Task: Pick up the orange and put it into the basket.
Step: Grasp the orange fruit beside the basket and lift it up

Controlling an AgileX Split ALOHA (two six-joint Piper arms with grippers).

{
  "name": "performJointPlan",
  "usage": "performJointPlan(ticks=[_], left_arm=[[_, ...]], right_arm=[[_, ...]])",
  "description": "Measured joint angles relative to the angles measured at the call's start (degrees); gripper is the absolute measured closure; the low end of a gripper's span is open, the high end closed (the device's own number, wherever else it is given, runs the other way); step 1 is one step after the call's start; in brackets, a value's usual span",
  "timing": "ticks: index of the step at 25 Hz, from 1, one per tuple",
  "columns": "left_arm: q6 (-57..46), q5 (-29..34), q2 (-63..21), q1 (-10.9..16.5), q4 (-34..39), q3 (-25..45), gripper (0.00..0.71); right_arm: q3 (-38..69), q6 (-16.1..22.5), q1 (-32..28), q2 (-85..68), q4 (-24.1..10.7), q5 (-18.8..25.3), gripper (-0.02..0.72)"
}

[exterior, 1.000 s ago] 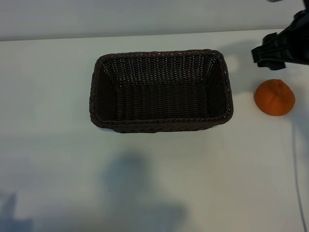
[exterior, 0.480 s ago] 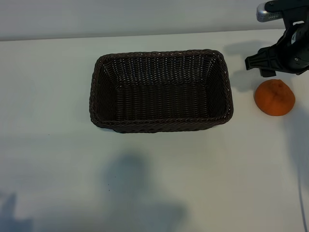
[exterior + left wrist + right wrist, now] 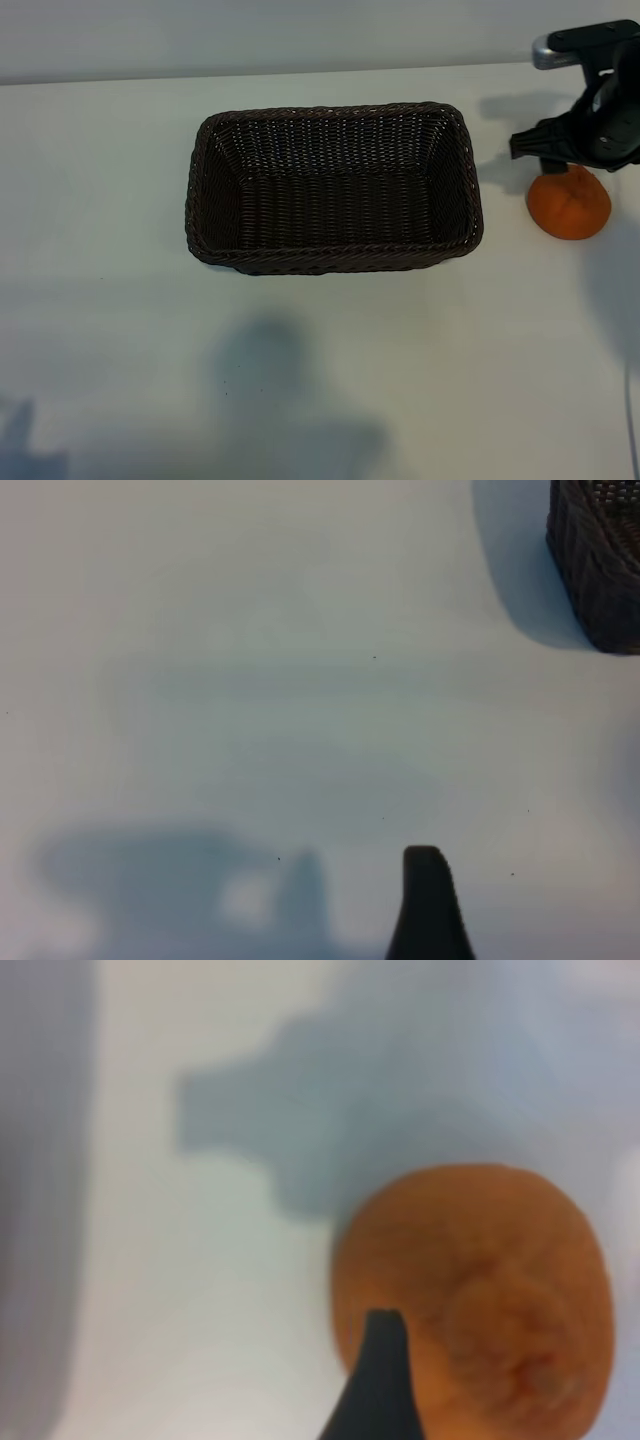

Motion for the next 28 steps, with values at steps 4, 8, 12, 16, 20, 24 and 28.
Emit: performJointPlan(ticks=[4, 8, 12, 16, 20, 24, 28], left_arm=[[0.0, 0.0, 0.0, 0.0, 0.0, 0.0, 0.203], [0.0, 0.0, 0.0, 0.0, 0.0, 0.0, 0.203], [0.0, 0.0, 0.0, 0.0, 0.0, 0.0, 0.203], [0.1, 0.0, 0.0, 0.0, 0.0, 0.0, 0.203], [0.1, 0.0, 0.0, 0.0, 0.0, 0.0, 0.203], [0.1, 0.0, 0.0, 0.0, 0.0, 0.0, 0.203], [0.1, 0.0, 0.0, 0.0, 0.0, 0.0, 0.203]], right_arm=[[0.0, -0.1, -0.9, 0.6, 0.0, -0.6, 0.108], [0.0, -1.1, -0.9, 1.3, 1.4, -1.5, 0.108], [0.0, -3.1, -0.9, 3.4, 3.1, -2.1, 0.113], [0.0, -3.6, -0.9, 5.7, 3.5, -2.2, 0.196], [0.0, -3.7, -0.9, 6.2, 3.5, -2.2, 0.477], [-0.3, -4.6, -0.9, 6.2, 3.6, -2.0, 0.613], [-0.5, -5.5, -0.9, 5.5, 3.6, -0.4, 0.613]])
